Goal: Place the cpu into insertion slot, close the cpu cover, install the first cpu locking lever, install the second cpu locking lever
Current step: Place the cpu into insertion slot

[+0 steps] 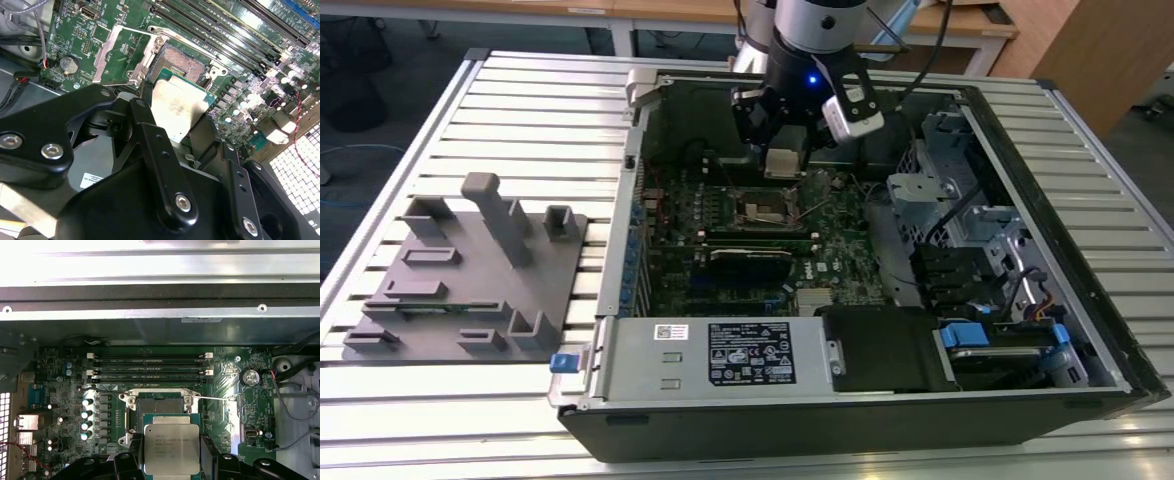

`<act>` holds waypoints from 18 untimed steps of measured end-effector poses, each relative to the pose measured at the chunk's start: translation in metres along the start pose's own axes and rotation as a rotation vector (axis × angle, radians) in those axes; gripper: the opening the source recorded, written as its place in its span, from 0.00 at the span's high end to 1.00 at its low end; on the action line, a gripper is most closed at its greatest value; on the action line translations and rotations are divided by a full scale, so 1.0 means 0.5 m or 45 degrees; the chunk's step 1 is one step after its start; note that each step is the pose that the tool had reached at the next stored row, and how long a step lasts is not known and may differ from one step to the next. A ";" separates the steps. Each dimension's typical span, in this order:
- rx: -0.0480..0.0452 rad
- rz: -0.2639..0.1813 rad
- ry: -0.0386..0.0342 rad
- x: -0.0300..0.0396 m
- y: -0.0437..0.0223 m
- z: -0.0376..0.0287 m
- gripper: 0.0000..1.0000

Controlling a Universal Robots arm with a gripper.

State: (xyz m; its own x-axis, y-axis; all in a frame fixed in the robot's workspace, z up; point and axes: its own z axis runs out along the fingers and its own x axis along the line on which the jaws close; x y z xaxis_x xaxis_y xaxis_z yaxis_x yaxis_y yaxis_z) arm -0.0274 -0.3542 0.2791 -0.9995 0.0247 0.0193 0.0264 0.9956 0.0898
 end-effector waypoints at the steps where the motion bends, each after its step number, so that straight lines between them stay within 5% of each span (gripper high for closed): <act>1: 0.000 0.000 0.0000 0.000 0.000 0.000 0.46; 18: 0.000 0.000 0.0000 0.000 -0.001 0.006 0.46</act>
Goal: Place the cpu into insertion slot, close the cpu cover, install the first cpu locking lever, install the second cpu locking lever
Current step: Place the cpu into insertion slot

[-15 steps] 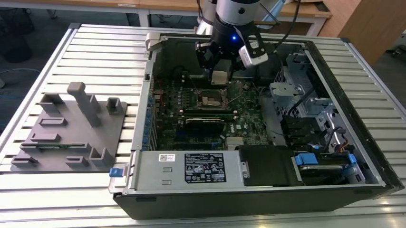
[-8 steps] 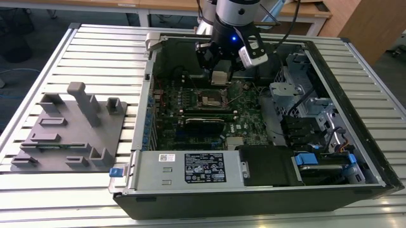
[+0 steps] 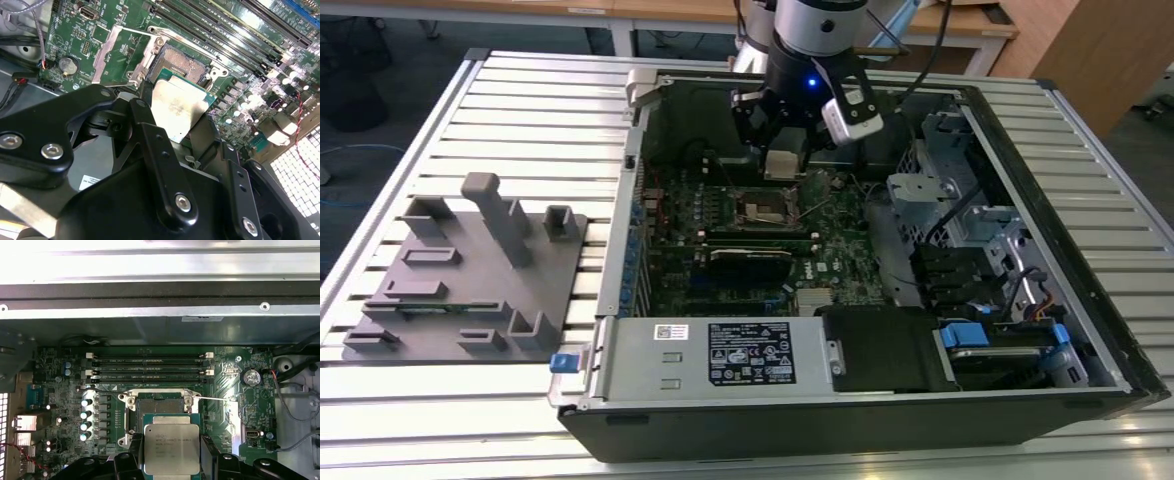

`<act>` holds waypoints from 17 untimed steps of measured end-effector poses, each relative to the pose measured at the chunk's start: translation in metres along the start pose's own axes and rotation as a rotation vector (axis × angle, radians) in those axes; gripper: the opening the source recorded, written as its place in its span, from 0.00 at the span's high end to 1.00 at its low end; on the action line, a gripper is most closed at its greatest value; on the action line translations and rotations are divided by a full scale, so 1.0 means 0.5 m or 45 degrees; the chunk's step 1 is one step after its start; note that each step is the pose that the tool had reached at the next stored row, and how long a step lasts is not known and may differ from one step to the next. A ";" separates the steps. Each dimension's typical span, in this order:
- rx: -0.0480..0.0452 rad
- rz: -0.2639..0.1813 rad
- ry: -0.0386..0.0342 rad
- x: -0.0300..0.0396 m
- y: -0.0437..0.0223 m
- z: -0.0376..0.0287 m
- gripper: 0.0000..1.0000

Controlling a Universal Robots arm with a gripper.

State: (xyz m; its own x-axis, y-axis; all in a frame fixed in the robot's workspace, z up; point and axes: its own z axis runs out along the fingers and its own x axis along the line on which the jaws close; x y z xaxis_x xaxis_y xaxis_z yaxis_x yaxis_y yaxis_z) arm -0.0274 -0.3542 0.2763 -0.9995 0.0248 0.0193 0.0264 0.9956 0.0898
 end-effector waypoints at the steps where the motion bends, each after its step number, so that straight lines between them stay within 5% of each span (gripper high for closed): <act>1: 0.000 0.000 0.0001 0.000 0.000 0.000 0.46; 17: 0.000 0.000 -0.0001 0.000 -0.001 0.010 0.46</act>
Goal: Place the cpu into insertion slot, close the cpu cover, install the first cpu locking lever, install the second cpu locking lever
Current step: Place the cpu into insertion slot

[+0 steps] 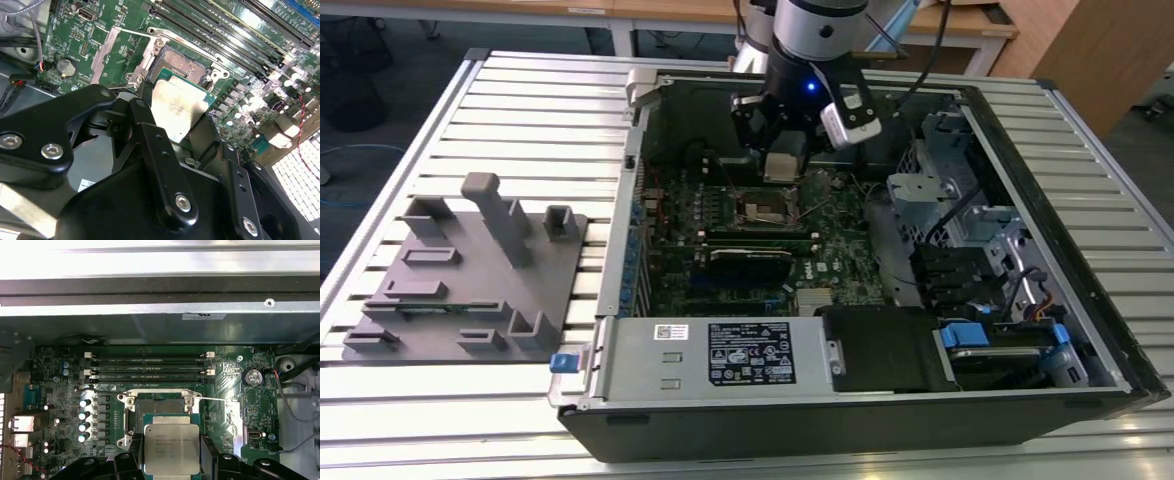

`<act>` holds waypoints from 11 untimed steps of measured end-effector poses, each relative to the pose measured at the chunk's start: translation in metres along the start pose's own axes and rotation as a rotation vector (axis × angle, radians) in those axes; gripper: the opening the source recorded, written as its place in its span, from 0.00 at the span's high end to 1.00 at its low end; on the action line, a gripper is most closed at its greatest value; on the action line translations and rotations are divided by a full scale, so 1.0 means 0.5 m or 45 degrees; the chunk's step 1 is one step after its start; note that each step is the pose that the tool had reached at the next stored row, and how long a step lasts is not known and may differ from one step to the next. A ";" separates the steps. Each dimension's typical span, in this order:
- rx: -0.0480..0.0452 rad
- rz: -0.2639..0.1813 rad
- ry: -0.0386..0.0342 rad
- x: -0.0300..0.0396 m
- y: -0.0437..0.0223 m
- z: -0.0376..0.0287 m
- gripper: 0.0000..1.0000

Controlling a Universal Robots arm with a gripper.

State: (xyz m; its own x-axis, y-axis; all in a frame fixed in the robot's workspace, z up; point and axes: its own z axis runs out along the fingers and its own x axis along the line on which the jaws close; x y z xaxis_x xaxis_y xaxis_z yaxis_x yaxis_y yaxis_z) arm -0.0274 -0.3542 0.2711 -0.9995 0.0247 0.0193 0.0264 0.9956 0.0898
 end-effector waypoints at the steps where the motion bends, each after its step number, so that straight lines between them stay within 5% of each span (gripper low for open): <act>1: 0.000 0.000 0.0000 0.000 0.000 0.002 0.46; 11: 0.000 -0.001 -0.0023 0.005 -0.002 0.023 0.46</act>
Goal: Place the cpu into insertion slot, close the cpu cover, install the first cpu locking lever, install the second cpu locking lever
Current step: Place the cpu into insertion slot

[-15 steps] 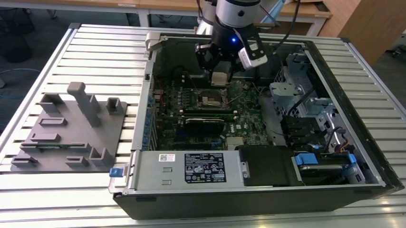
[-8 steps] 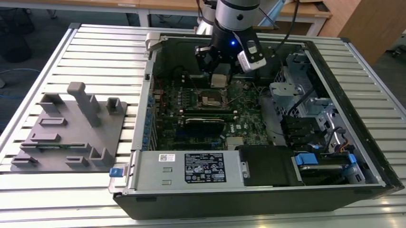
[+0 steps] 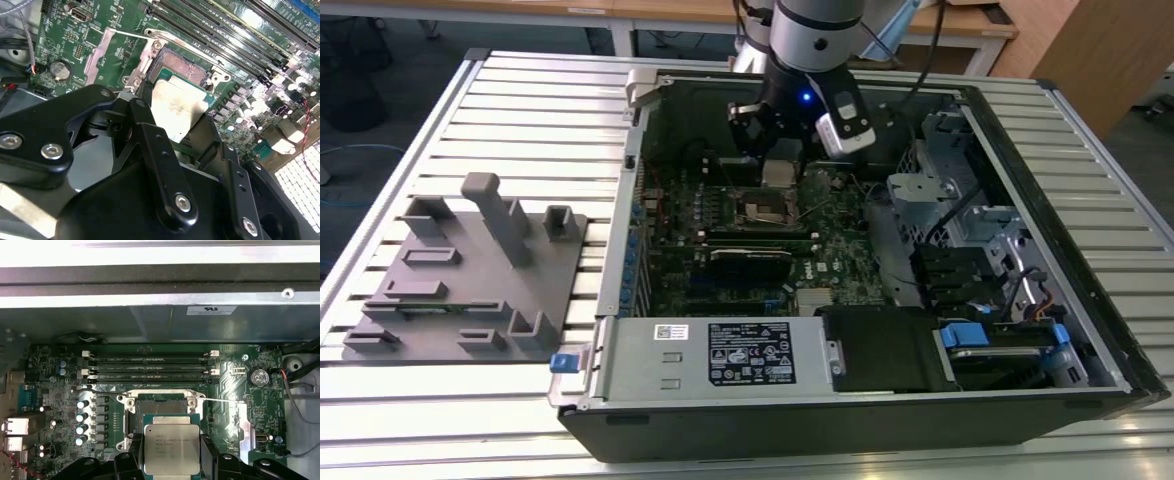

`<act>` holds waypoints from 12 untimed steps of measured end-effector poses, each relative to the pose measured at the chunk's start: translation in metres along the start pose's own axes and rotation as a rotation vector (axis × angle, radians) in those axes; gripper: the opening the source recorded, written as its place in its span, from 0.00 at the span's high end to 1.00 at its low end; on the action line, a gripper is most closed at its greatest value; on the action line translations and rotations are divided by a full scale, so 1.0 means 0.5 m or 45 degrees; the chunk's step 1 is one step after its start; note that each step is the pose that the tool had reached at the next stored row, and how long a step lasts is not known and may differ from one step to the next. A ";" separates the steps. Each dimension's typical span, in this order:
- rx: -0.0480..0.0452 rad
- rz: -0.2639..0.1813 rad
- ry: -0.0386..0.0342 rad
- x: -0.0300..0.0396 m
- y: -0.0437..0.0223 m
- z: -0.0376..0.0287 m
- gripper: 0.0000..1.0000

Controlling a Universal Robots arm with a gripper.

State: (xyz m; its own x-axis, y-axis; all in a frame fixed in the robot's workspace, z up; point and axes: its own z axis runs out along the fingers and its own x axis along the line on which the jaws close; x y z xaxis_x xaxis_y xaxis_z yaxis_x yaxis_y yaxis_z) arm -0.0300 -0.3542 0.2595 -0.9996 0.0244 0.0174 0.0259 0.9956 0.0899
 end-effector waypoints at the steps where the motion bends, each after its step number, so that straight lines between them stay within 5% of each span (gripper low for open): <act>1: 0.000 0.000 -0.0003 0.001 0.000 0.003 0.46; 12: 0.000 -0.005 -0.0044 0.003 -0.003 0.029 0.46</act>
State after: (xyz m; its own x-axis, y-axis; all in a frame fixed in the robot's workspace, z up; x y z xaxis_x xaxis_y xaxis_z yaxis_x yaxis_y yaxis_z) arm -0.0319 -0.3543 0.2451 -0.9997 0.0204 0.0136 0.0216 0.9957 0.0901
